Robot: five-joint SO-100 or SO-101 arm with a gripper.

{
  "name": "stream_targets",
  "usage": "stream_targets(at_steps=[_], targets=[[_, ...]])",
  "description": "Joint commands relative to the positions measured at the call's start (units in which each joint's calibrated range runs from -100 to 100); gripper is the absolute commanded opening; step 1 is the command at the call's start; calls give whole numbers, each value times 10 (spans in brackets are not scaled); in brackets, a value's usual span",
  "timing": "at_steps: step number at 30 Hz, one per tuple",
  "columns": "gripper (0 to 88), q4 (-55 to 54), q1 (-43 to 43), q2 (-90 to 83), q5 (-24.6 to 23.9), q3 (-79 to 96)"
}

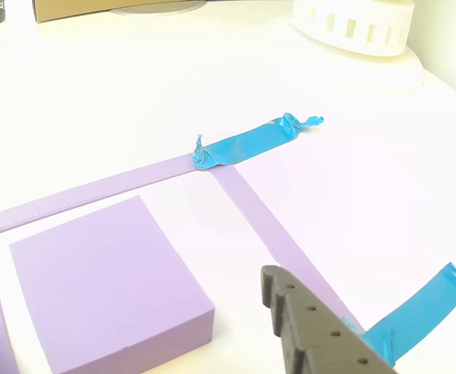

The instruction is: Tower of hanoi

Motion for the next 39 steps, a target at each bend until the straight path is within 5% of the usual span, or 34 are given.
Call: stream_targets(at_steps=[1, 39], targets=[[466, -13, -11, -2, 0, -22], [394, 14, -31, 23, 0, -52]])
